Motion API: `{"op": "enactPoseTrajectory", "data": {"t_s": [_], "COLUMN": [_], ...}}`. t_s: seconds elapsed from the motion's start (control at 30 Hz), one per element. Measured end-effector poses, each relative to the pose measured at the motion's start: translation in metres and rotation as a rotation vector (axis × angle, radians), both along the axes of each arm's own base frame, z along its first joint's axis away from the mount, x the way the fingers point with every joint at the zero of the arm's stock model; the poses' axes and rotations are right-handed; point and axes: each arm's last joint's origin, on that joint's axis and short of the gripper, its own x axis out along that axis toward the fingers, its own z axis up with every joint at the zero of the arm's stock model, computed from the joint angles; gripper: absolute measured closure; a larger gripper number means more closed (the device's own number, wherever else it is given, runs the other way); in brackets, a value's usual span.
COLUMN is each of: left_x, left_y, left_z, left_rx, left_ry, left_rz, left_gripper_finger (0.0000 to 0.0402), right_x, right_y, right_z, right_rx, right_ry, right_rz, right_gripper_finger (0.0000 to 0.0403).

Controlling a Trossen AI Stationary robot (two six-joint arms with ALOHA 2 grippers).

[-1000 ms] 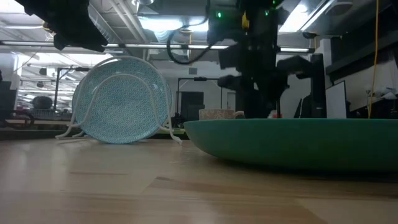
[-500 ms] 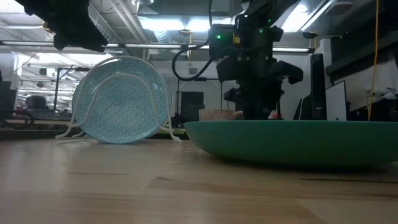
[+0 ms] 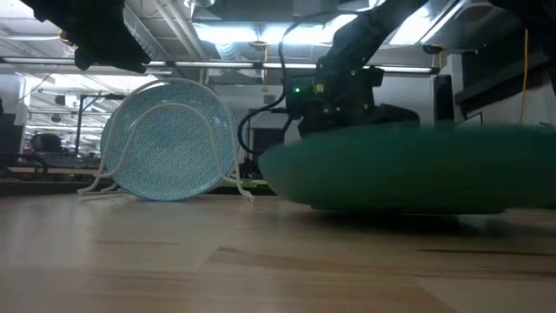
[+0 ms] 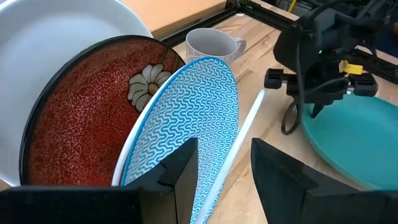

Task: Sort dishes
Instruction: Put the green plate into the dish rack

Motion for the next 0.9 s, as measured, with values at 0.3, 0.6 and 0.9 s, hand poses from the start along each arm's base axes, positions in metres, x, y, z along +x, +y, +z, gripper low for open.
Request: {"op": "enactPoseTrajectory", "data": {"t_s": [0.3, 0.6, 0.9], "left_x": [0.000, -0.001, -0.001], "left_y": [0.000, 0.000, 0.000], "left_z": [-0.001, -0.002, -0.002], "left_rx": [-0.008, -0.014, -0.031], "left_ry": [0.001, 0.011, -0.001], "left_rz": [0.005, 0.010, 0.021], "left_gripper_finger": [0.0265, 0.0265, 0.0265], "right_x": [0.004, 0.005, -0.007], "right_y": [0.001, 0.000, -0.001], "right_z": [0.008, 0.035, 0.092], "right_rx": [0.002, -0.037, -0.159], "right_ry": [-0.049, -0.158, -0.324], "right_rz": [-0.051, -0.111, -0.168], "right_gripper_finger": [0.0357, 0.0384, 0.0387]}}
